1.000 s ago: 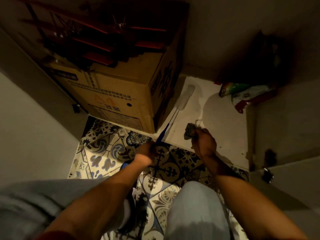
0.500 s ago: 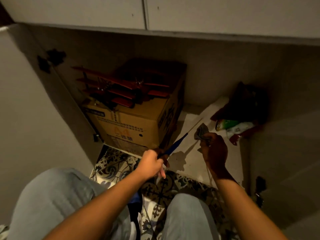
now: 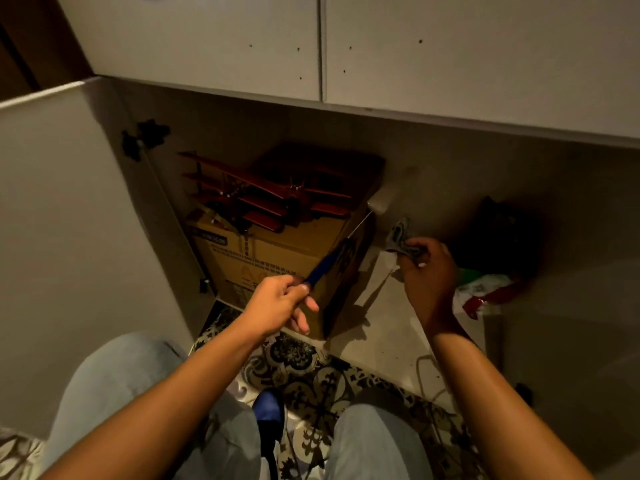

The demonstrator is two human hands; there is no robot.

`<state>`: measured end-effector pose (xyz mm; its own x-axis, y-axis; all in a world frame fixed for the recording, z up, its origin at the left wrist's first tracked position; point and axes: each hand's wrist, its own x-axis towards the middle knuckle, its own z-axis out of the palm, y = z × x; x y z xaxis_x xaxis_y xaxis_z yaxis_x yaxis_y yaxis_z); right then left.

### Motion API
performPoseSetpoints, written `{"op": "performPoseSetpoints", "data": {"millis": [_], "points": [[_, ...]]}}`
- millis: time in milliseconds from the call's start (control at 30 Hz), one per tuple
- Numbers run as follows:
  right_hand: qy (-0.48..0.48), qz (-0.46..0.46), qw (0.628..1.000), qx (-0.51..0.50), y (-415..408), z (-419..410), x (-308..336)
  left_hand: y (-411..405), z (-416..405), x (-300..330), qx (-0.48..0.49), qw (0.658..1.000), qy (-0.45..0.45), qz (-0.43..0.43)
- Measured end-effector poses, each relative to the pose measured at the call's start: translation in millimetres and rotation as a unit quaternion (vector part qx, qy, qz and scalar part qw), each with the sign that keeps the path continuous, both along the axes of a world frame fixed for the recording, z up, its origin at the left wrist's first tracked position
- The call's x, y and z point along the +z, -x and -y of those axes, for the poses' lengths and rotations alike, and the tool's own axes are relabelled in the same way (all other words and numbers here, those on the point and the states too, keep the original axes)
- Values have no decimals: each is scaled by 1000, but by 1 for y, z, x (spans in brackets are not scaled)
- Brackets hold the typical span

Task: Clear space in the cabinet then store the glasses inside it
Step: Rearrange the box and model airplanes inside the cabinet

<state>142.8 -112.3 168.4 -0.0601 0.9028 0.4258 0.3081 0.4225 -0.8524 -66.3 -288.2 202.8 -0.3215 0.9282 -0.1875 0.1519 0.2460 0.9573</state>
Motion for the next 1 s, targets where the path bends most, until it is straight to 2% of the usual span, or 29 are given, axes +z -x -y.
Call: {"op": "performPoseSetpoints", "data": {"millis": [267, 433, 767, 1000], "points": [[16, 49, 999, -19, 29, -5, 12, 27, 23, 26, 30, 997, -64, -5], [27, 89, 995, 23, 54, -5, 20, 58, 21, 43, 64, 994, -84, -33], [-2, 147, 987, 70, 134, -11, 35, 124, 10, 80, 127, 985, -93, -67], [-25, 221, 969, 110, 175, -9, 28, 156, -6, 87, 160, 982, -86, -44]]}}
